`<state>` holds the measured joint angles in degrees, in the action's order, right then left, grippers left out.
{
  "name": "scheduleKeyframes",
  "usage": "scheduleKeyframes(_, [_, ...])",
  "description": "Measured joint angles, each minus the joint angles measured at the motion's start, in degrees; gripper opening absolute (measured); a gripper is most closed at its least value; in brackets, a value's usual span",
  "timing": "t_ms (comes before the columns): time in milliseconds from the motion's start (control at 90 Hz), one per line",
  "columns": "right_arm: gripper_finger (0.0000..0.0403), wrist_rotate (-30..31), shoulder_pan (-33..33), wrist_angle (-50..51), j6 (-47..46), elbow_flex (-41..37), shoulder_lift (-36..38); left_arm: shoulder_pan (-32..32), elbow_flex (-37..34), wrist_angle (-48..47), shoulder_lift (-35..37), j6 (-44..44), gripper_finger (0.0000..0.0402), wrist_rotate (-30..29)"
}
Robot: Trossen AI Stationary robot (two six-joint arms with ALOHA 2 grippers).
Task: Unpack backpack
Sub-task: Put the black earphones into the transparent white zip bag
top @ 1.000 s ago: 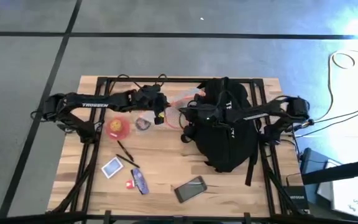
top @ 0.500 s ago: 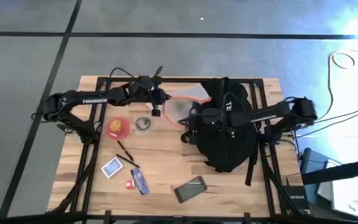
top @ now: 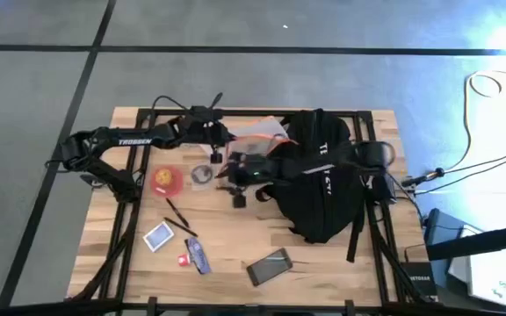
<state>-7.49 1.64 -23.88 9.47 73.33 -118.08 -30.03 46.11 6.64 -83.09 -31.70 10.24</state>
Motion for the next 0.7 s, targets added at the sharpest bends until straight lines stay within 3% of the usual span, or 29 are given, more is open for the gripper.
scheduleKeyframes(156, [0.0195, 0.4, -0.8, 3.1, 3.3, 9.2, -7.6, -2.1, 0.0, -1.8, 0.0, -0.3, 0.0, 1.8])
scheduleKeyframes(367, [0.0197, 4.4, 0.1, 3.9, 4.5, 13.7, -14.7, -3.1, 0.0, -1.5, -0.3, 0.8, 0.0, 7.8])
scheduleKeyframes(700, [0.0197, 17.0, 2.1, 4.4, -2.2, 14.5, -17.9, -3.1, 0.0, -1.7, -0.3, 0.2, 0.0, 12.1])
